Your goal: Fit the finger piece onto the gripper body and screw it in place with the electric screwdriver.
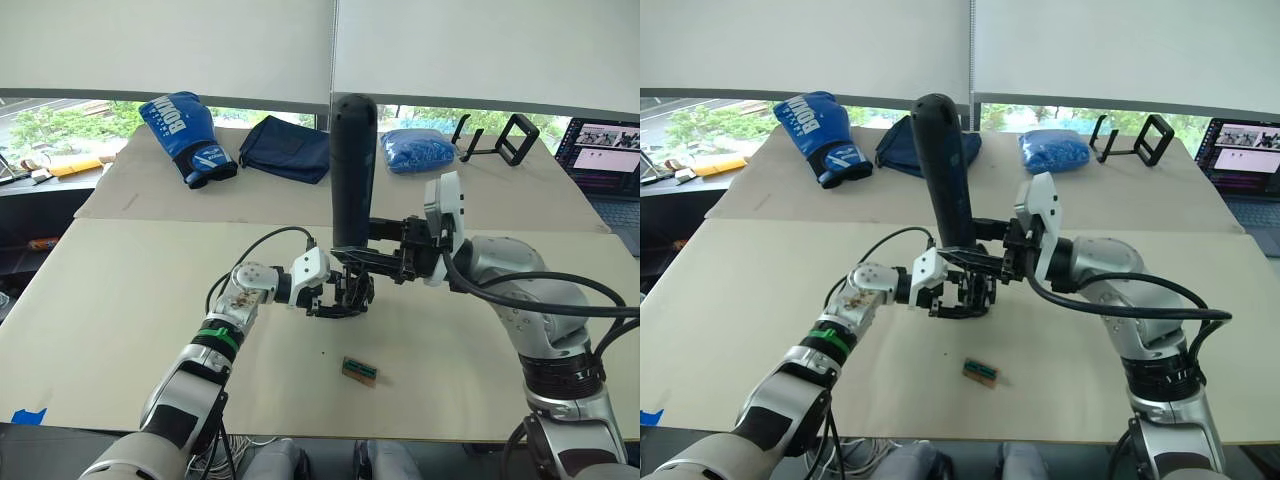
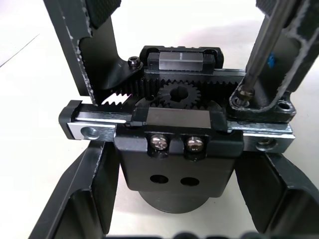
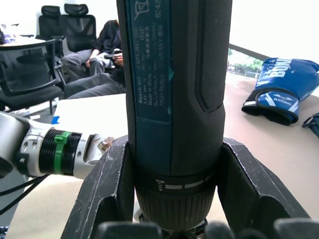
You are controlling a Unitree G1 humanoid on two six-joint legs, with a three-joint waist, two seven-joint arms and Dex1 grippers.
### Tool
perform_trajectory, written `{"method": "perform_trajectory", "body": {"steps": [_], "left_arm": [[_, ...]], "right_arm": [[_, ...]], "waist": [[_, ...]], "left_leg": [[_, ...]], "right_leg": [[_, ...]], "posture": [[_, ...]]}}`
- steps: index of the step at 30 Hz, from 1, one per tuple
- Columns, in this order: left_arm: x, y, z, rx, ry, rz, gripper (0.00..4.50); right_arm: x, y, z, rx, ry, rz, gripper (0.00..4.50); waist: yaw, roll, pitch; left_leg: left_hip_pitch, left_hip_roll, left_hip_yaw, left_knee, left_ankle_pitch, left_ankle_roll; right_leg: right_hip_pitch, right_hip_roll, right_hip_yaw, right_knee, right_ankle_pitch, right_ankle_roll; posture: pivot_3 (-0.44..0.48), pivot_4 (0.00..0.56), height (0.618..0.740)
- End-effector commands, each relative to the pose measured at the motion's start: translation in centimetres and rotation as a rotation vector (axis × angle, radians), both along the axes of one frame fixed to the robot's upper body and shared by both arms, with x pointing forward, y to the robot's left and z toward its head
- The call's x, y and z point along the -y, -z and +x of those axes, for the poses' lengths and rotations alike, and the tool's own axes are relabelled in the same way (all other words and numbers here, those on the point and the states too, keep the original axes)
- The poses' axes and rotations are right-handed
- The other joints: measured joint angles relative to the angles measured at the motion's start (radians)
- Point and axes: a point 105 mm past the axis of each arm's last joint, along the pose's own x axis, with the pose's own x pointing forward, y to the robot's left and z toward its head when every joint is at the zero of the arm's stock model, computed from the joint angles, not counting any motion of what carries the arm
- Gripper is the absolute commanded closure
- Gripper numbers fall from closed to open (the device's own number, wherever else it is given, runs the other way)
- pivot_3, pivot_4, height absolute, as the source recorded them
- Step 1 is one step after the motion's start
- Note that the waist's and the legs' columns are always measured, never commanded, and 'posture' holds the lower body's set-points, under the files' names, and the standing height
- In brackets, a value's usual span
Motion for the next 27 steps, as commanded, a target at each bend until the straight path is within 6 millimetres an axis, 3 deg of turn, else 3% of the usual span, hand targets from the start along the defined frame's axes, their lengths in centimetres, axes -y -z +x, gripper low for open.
{"method": "perform_trajectory", "body": {"steps": [1,7,15,27], "left_arm": [[-0.4,-0.6,0.6,0.022,-0.013,0.008,1.7],[-0.6,-1.0,0.8,0.032,-0.018,0.005,1.7],[-0.8,-1.0,0.8,0.038,-0.023,0.003,1.7],[-0.7,-1.1,0.9,0.042,-0.029,-0.001,1.7]], "right_arm": [[-0.2,3.5,0.2,-0.124,-0.032,-0.094,2.6],[0.2,5.2,2.7,-0.181,0.086,-0.129,2.6],[0.5,6.8,2.2,-0.167,0.05,-0.193,2.6],[0.5,6.7,1.9,-0.136,0.027,-0.201,2.6]], "waist": [[0.0,0.0,-0.002],[-0.001,-0.001,-0.006],[-0.001,-0.001,-0.007],[0.0,-0.002,-0.01]], "left_leg": [[0.0,0.0,0.0,0.0,0.0,0.0],[0.001,0.001,0.0,0.0,0.0,0.0],[0.002,0.001,-0.001,0.0,0.0,0.0],[0.002,0.001,-0.001,0.0,0.0,0.0]], "right_leg": [[0.0,0.0,0.0,0.0,0.0,0.0],[0.001,-0.001,0.001,0.0,0.0,0.0],[0.001,-0.001,0.001,0.001,0.0,0.0],[0.001,-0.003,0.003,0.001,0.0,-0.001]], "posture": [[0.0,0.15,0.74],[0.0,0.15,0.74],[0.0,0.15,0.74],[0.0,0.15,0.74]]}}
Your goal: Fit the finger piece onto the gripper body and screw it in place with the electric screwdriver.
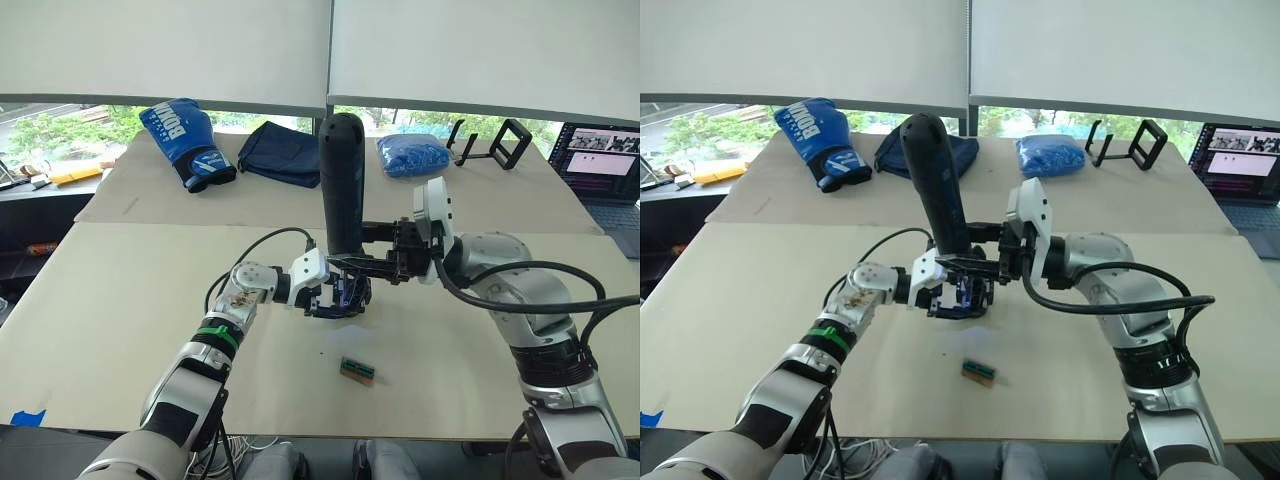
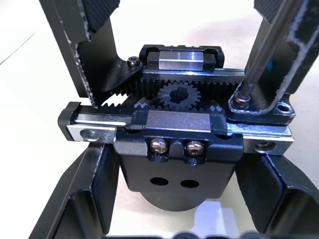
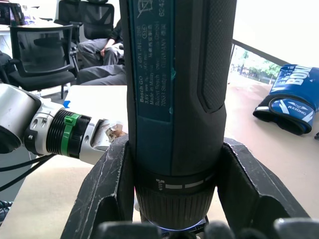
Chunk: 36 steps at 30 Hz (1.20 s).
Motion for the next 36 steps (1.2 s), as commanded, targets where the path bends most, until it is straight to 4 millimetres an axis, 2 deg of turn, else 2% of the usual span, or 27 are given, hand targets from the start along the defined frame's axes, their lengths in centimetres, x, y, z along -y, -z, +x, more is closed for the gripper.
{"method": "perform_trajectory", "body": {"steps": [1,6,10,14,17,22,24,28,31,33,34,35,36], "left_arm": [[-0.5,-1.4,0.6,0.047,-0.019,-0.024,1.7],[-0.5,-1.4,0.6,0.048,-0.017,-0.021,1.7],[-0.7,-0.9,0.5,0.055,-0.009,0.002,1.7],[-0.7,-0.5,0.5,0.03,-0.019,0.003,1.7],[-0.5,-0.2,0.4,0.023,-0.014,0.008,1.7],[-0.2,0.5,0.0,0.016,0.014,0.031,1.7],[-0.1,0.6,-0.1,0.011,0.024,0.03,1.7],[0.1,0.7,-0.1,0.012,0.026,0.035,1.7],[0.0,0.3,0.6,0.032,-0.016,0.034,1.7],[-0.6,-0.6,0.8,0.047,-0.01,0.033,0.65],[-1.0,-1.0,0.9,0.058,-0.009,0.035,0.28],[-1.5,-1.3,0.9,0.068,-0.003,0.041,0.0],[-1.9,-1.6,0.8,0.075,0.009,0.047,0.0]], "right_arm": [[1.2,5.4,1.1,-0.166,0.089,-0.157,2.6],[1.2,5.3,1.1,-0.163,0.099,-0.147,2.6],[1.0,3.9,1.3,-0.114,0.117,-0.1,2.6],[0.7,0.3,0.9,0.002,0.113,0.0,2.6],[0.1,-4.2,-1.2,0.124,0.03,0.139,2.6],[-0.4,-8.3,-3.2,0.213,-0.058,0.247,2.6],[-0.7,-8.7,-4.0,0.208,-0.096,0.258,2.6],[-1.2,-7.8,-5.6,0.177,-0.184,0.219,2.6],[-1.3,-7.0,-6.9,0.13,-0.253,0.184,2.6],[-1.0,-6.5,-7.9,0.074,-0.301,0.164,2.6],[-0.9,-6.1,-8.3,0.046,-0.317,0.154,2.6],[-0.8,-5.7,-8.7,0.018,-0.329,0.14,2.6],[-0.6,-5.3,-9.0,-0.001,-0.333,0.128,2.6]], "waist": [[0.0,0.0,0.0],[0.0,0.0,0.0],[0.0,0.0,0.0],[-0.001,0.0,0.0],[-0.001,0.0,0.0],[-0.001,0.0,0.0],[0.0,0.0,0.0],[0.002,0.0,0.0],[0.002,0.0,0.0],[0.001,0.0,0.0],[0.001,-0.001,0.001],[0.0,-0.001,0.001],[-0.001,-0.001,0.001]], "left_leg": [[0.0,0.0,0.0,0.0,0.0,0.0],[0.0,0.0,0.0,0.0,-0.001,0.001],[0.0,0.0,0.0,-0.001,-0.001,0.001],[-0.001,0.0,0.0,-0.001,-0.001,0.002],[-0.003,0.0,0.0,-0.001,-0.001,0.002],[-0.009,0.0,0.001,-0.001,-0.001,0.002],[-0.013,-0.001,0.001,0.0,-0.001,0.002],[-0.014,-0.001,0.0,0.001,-0.001,0.002],[-0.015,-0.001,0.001,0.002,-0.001,0.002],[-0.016,-0.001,0.0,0.004,-0.001,0.003],[-0.017,-0.001,0.0,0.005,-0.001,0.003],[-0.018,-0.001,0.0,0.005,-0.001,0.003],[-0.019,-0.001,0.0,0.005,-0.001,0.003]], "right_leg": [[0.0,0.0,0.0,0.0,0.0,0.0],[0.0,-0.001,0.0,0.0,0.0,0.0],[-0.001,-0.001,0.0,0.0,0.0,-0.001],[-0.002,-0.002,0.0,0.0,0.0,-0.001],[-0.004,-0.002,0.0,0.0,0.001,-0.001],[-0.01,-0.002,0.0,0.001,0.001,-0.002],[-0.014,-0.002,0.0,0.002,0.001,-0.002],[-0.014,-0.002,-0.002,0.003,0.001,-0.002],[-0.014,-0.002,-0.002,0.002,0.001,-0.002],[-0.014,-0.002,-0.002,0.002,0.001,-0.001],[-0.015,-0.002,-0.002,0.003,0.001,-0.001],[-0.016,-0.001,-0.002,0.003,0.001,-0.001],[-0.017,-0.001,-0.002,0.003,0.001,-0.001]], "posture": [[0.0,0.15,0.74],[0.0,0.15,0.74],[0.0,0.15,0.74],[0.0,0.15,0.74],[0.0,0.15,0.74],[0.0,0.15,0.74],[0.0,0.15,0.74],[0.0,0.15,0.74],[0.0,0.15,0.74],[0.0,0.15,0.74],[0.0,0.15,0.74],[0.0,0.15,0.74],[0.0,0.15,0.74]]}}
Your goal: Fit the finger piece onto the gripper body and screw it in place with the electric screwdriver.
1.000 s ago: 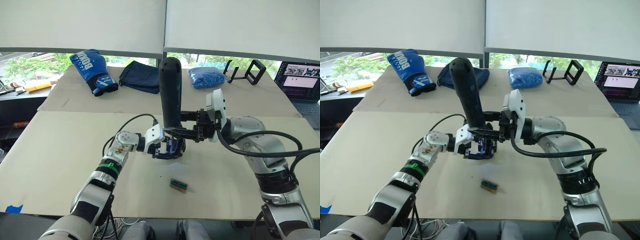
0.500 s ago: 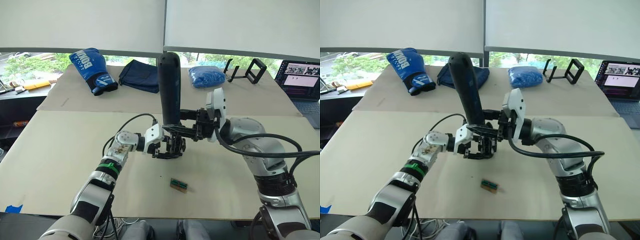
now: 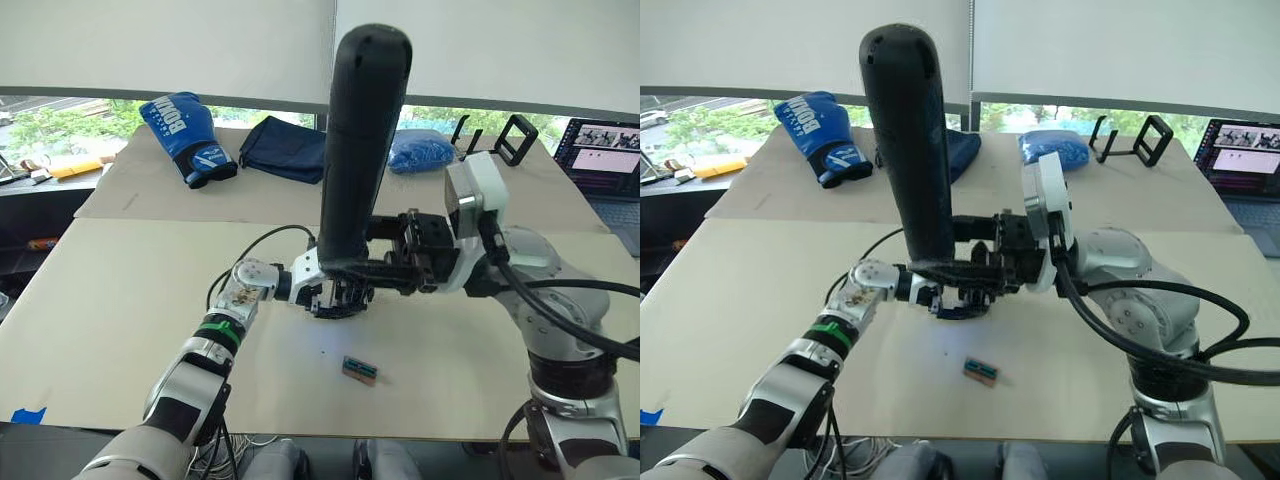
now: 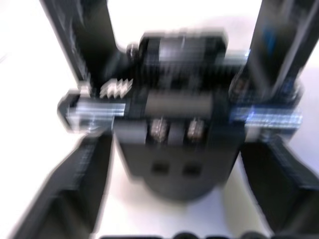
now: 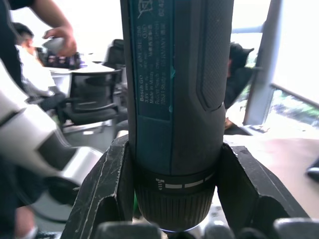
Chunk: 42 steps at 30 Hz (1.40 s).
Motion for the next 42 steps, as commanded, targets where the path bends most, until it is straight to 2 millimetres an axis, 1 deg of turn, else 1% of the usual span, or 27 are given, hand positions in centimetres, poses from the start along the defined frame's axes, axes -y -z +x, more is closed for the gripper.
{"method": "perform_trajectory", "body": {"steps": [1,3,7,9,11,13,18,23,26,35,42], "left_arm": [[-1.5,-1.9,-0.2,0.053,0.049,0.022,0.0],[-2.4,-1.9,-1.5,0.046,0.132,0.059,0.0],[-3.3,-1.6,-5.2,0.016,0.303,0.121,0.0],[-3.1,-1.3,-7.0,-0.012,0.374,0.135,0.0],[-2.8,-0.8,-8.6,-0.035,0.428,0.141,0.0],[-2.2,-0.4,-9.5,-0.043,0.452,0.137,0.0],[-0.4,0.5,-9.6,-0.055,0.421,0.09,0.0],[0.6,1.5,-9.4,-0.042,0.394,0.083,0.0],[0.8,1.8,-9.5,-0.025,0.399,0.087,0.0],[0.8,1.5,-9.3,-0.025,0.394,0.075,0.0],[1.0,1.7,-9.1,-0.024,0.392,0.074,0.0]], "right_arm": [[0.8,0.4,-2.1,-0.015,-0.056,-0.017,2.6],[1.2,1.7,-2.3,-0.035,-0.027,-0.039,2.6],[1.6,3.7,-1.5,-0.033,0.091,-0.038,2.6],[2.0,4.6,-1.4,-0.026,0.133,-0.04,2.6],[2.2,5.1,-1.3,-0.026,0.173,-0.028,2.6],[2.3,5.3,-1.3,-0.014,0.211,-0.011,2.6],[2.5,5.8,-1.3,-0.014,0.273,0.005,2.6],[2.6,6.0,-1.4,-0.01,0.294,0.007,2.6],[2.6,6.2,-1.3,-0.009,0.306,0.005,2.6],[2.6,6.9,-1.4,-0.011,0.313,-0.008,2.6],[2.5,6.8,-1.3,-0.014,0.308,0.002,2.6]], "waist": [[0.0,0.0,0.0],[0.0,0.0,0.0],[0.001,0.001,0.001],[0.004,0.001,0.001],[0.006,0.001,0.001],[0.006,0.001,0.001],[0.005,0.001,0.001],[0.004,0.001,0.001],[0.003,0.001,0.001],[0.004,0.001,0.001],[0.004,0.001,0.001]], "left_leg": [[0.0,0.0,0.0,0.0,0.0,0.0],[0.0,0.0,0.0,0.0,0.0,0.0],[-0.001,0.0,0.0,0.0,0.0,0.0],[-0.001,-0.001,0.0,0.001,0.0,0.0],[-0.001,-0.001,0.0,0.001,0.0,0.0],[-0.001,-0.001,0.0,0.001,0.0,0.0],[0.0,0.0,0.0,0.002,0.0,0.0],[0.001,0.0,0.0,0.002,0.0,0.0],[0.001,0.0,0.0,0.002,0.0,0.0],[0.001,0.0,0.0,0.002,0.0,0.0],[0.001,0.0,0.0,0.003,0.0,0.0]], "right_leg": [[0.0,0.0,0.0,0.0,0.0,0.0],[0.0,0.0,-0.001,0.0,0.0,0.0],[0.0,0.0,0.0,-0.003,0.0,0.0],[0.001,0.0,0.0,-0.003,0.0,0.001],[0.001,0.0,0.0,-0.004,0.0,0.001],[0.001,0.001,0.0,-0.004,0.0,0.001],[0.003,0.002,0.0,-0.003,0.0,0.001],[0.003,0.003,0.0,-0.003,0.0,0.002],[0.003,0.004,0.0,-0.002,0.0,0.002],[0.003,0.004,0.0,-0.003,0.0,0.002],[0.003,0.004,0.0,-0.002,0.0,0.002]], "posture": [[0.0,0.15,0.74],[0.0,0.15,0.74],[0.0,0.15,0.74],[0.0,0.15,0.74],[0.0,0.15,0.74],[0.0,0.15,0.74],[0.0,0.15,0.74],[0.0,0.15,0.74],[0.0,0.15,0.74],[0.0,0.15,0.74],[0.0,0.15,0.74]]}}
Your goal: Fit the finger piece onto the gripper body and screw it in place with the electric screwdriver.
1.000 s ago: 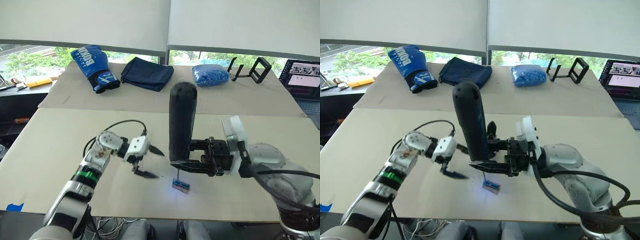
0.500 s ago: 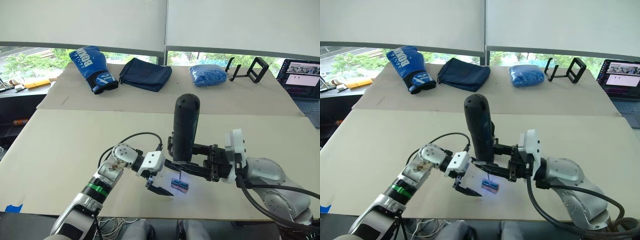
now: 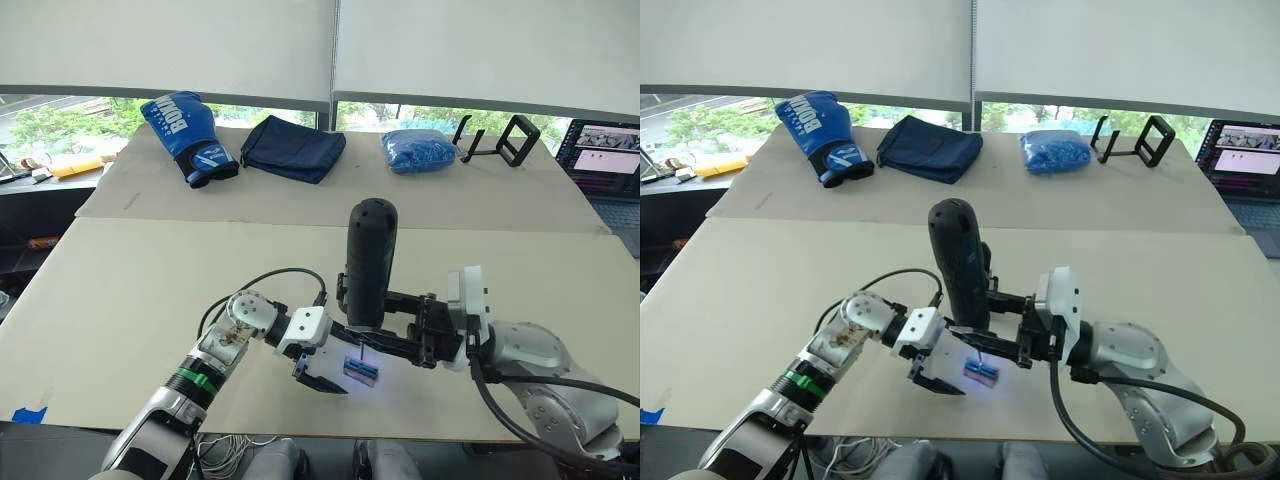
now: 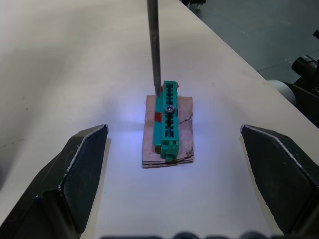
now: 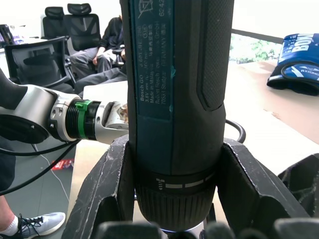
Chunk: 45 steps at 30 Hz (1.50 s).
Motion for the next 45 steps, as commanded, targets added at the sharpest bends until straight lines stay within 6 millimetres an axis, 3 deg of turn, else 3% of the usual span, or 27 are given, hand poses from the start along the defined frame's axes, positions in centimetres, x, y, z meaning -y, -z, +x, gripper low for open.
{"method": "perform_trajectory", "body": {"steps": [1,45], "left_arm": [[0.46,-0.62,0.05,0.031,0.018,-0.029,0.0],[0.81,-1.14,0.21,0.03,0.023,-0.047,0.0]], "right_arm": [[-0.44,-1.52,-0.88,0.078,-0.035,0.033,2.6],[-0.62,-0.61,-0.84,0.057,-0.04,0.001,2.6]], "waist": [[0.0,0.0,0.0],[0.0,0.0,0.0]], "left_leg": [[0.0,0.0,0.0,0.0,0.0,0.0],[0.0,0.0,0.0,0.004,0.0,0.0]], "right_leg": [[0.0,0.0,0.0,0.0,0.0,0.0],[0.0,0.0,0.001,0.004,0.0,0.0]], "posture": [[0.0,0.15,0.74],[0.0,0.15,0.74]]}}
